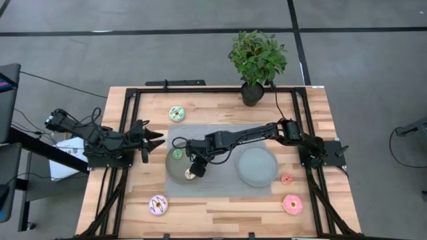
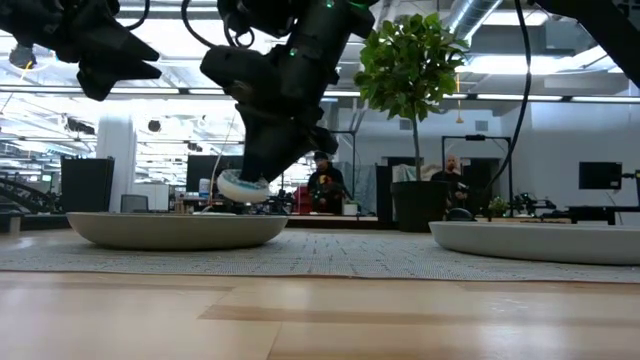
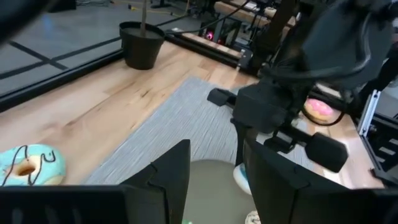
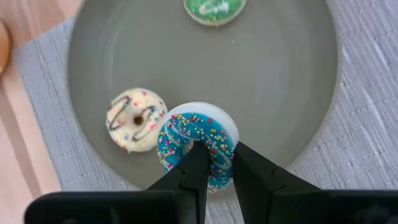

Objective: Pick & Place donuts
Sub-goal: Put the small blue donut on the dark gray plate

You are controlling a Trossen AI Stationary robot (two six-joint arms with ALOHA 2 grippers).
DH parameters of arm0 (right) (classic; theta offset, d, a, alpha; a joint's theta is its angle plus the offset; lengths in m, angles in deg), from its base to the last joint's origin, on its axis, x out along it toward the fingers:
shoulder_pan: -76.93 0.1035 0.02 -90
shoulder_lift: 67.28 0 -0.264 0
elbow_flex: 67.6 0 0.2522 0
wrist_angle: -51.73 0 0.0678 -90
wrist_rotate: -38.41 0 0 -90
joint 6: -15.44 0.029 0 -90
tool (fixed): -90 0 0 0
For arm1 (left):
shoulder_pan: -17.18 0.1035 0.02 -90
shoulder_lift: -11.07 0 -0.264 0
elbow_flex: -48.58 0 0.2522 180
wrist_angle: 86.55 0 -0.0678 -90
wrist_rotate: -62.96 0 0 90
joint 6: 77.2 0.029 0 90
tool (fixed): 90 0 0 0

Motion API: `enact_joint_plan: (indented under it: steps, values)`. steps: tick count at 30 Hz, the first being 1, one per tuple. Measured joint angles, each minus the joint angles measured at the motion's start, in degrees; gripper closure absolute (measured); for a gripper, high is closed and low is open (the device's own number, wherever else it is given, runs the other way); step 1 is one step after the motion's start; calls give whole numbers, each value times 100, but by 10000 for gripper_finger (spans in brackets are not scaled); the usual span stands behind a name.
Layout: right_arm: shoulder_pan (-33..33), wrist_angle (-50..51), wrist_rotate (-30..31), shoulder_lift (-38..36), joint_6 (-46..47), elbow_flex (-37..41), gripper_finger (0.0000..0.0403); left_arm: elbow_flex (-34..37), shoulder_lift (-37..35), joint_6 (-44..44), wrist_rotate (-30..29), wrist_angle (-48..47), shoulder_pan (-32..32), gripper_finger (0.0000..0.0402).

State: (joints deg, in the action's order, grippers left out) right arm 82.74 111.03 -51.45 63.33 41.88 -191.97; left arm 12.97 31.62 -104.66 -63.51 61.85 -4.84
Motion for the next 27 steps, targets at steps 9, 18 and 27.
enact_joint_plan:
  steps: [9,18,27]
  values:
    - [-88,-128,-20,0,-144,102,344,0,5,-2,0,-76,0,260]
    - [-57,-158,-16,0,-99,280,344,0,5,-2,2,-76,0,260]
    - [-114,-164,-148,189,-103,302,344,0,5,-20,4,-73,0,260]
